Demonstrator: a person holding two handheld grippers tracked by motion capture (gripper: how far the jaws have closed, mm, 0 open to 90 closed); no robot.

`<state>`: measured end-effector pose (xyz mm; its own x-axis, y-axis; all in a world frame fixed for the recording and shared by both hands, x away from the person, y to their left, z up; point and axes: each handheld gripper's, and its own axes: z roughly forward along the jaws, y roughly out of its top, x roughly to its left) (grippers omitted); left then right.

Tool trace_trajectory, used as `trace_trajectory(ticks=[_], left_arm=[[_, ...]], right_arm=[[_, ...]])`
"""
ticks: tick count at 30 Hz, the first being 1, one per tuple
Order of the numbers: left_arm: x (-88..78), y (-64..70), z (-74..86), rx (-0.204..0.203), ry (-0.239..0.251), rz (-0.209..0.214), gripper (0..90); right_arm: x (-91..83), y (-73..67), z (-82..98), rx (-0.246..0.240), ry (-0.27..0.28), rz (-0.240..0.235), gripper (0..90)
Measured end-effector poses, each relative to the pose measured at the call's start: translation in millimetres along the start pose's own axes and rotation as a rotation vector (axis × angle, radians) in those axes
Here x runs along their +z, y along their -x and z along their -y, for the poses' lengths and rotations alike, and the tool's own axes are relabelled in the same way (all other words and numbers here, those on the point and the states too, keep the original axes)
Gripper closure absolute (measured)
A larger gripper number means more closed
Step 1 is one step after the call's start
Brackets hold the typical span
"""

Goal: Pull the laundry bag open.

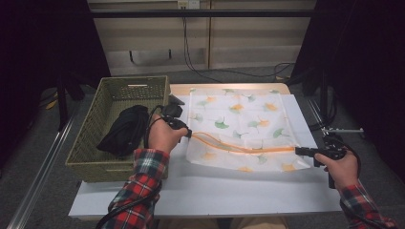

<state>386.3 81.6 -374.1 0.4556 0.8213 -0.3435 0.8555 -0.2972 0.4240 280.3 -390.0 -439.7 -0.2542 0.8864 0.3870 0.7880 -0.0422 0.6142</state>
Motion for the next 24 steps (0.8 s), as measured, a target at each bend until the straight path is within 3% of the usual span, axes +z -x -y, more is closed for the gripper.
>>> trace_trajectory(ticks=[12, 18, 24], left_arm=[[13.2, 11.0, 6.1, 0.007, -0.009, 0.028, 90.0], [17.2, 11.2, 9.2, 0.013, -0.009, 0.023, 90.0], [19.2, 8.5, 13.1, 0.009, 0.007, 0.025, 90.0]], right_arm=[[3.9, -1.9, 3.7, -0.038, -0.022, 0.019, 79.5], [6.4, -3.2, 3.8, -0.065, -0.026, 0.035, 64.3], [10.0, -7.9, 1.0, -0.105, 0.003, 0.05, 48.0]])
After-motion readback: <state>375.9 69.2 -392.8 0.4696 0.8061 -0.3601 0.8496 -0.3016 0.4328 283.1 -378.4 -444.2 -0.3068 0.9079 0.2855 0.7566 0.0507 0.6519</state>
